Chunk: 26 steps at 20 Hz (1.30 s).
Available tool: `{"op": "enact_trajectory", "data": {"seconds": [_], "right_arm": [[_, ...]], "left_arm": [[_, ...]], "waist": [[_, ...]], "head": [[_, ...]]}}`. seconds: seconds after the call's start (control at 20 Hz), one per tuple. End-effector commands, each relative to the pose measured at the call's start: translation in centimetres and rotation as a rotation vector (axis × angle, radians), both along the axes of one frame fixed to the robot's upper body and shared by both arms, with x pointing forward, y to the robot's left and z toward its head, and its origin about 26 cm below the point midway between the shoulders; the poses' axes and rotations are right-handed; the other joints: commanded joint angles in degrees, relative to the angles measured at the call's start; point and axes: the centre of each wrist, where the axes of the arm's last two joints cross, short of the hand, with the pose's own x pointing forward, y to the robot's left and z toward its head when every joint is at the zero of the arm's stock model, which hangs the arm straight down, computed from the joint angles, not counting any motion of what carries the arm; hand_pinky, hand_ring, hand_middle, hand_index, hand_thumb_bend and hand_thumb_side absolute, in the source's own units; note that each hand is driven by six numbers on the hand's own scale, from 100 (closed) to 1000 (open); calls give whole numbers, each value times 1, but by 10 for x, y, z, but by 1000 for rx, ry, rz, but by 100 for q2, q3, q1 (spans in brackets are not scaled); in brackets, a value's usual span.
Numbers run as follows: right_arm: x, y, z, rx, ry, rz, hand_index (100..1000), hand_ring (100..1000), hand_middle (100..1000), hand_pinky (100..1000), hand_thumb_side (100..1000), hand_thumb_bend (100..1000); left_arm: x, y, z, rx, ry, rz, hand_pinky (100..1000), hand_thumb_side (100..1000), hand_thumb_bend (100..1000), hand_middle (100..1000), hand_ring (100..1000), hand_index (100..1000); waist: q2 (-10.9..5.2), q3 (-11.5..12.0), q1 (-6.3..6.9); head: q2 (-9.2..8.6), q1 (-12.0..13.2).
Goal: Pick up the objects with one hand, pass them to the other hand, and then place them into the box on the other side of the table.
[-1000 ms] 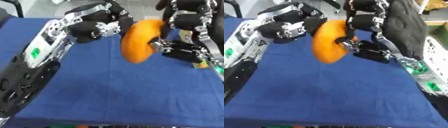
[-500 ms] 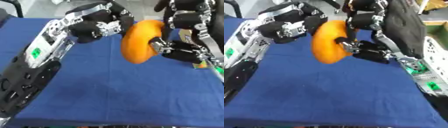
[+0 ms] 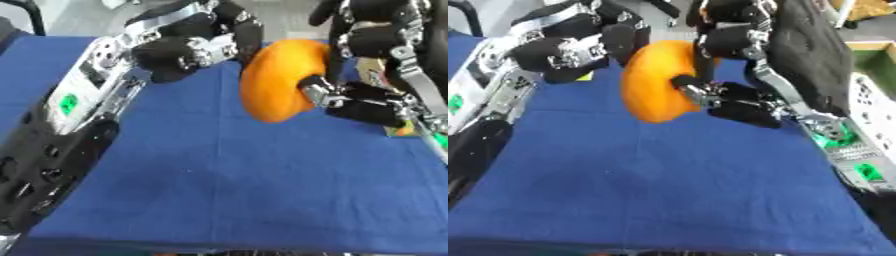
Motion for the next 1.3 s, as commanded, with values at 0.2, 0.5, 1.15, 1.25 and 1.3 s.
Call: {"op": "enact_trajectory", "data": {"seconds": [0.2,0.5,1.15,1.25,1.3], "right_arm": [[2,-16,12,33,-45,-48,446,531,100,630,100,100],[4,-32,14,53,-64,-106,451,531,100,633,100,100],[6,-84,6,127,-59,-375,441,526,100,623,100,121],[8,-95,4,156,-58,-456,440,525,100,621,100,100],[11,-102,1,171,-56,-500,437,524,100,618,100,100]], "left_arm": [[5,22,13,-75,-41,103,689,391,100,433,500,480],[10,45,17,-176,-67,235,695,404,100,475,530,523],[11,101,21,-334,-137,514,703,427,100,501,549,552],[10,108,17,-341,-136,548,702,430,100,498,549,549],[9,111,15,-350,-133,561,702,433,100,498,548,550]], "waist": [[-99,-9,35],[-110,-16,27],[-97,-36,40],[-90,-34,43],[-87,-32,43]], "head": [[-11,-28],[-11,-54],[-11,-127],[-11,-145],[-11,-161]]}}
